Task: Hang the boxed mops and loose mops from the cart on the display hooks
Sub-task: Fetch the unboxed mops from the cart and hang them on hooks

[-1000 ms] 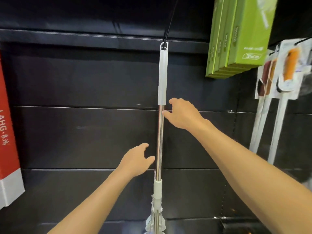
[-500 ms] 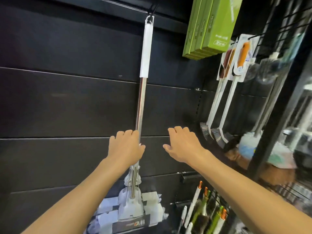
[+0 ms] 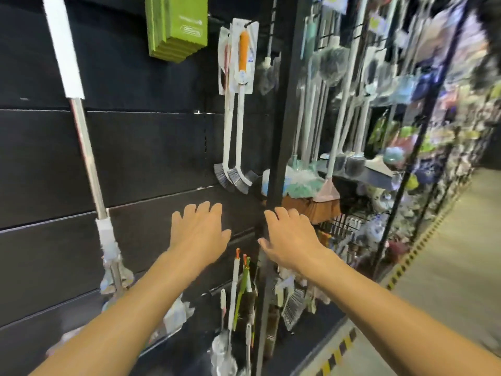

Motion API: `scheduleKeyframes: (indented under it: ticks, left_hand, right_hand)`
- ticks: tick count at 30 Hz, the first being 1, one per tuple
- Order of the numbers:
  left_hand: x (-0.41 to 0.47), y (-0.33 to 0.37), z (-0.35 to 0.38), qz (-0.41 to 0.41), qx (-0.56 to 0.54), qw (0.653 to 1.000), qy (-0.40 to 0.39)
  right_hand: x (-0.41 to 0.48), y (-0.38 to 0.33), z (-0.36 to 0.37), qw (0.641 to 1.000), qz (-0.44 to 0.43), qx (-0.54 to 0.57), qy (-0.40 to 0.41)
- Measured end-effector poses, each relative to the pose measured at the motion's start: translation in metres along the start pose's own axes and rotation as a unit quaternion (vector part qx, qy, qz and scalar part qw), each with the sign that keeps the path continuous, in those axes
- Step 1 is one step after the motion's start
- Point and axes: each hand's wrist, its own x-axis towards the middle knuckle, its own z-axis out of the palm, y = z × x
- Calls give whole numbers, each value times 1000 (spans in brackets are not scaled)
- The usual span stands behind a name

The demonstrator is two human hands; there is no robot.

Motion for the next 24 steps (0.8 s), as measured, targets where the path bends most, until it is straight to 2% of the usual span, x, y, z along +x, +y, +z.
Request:
scheduleKeyframes:
  ticks: [13, 24]
  left_hand:
    - [-2, 334, 18, 196, -8, 980, -14]
    - [-33, 596, 52, 360, -41, 930, -55]
  right_hand:
    - [-159, 305, 22, 979, 204, -2, 0]
    - [-316, 505, 19, 922, 382, -26, -49]
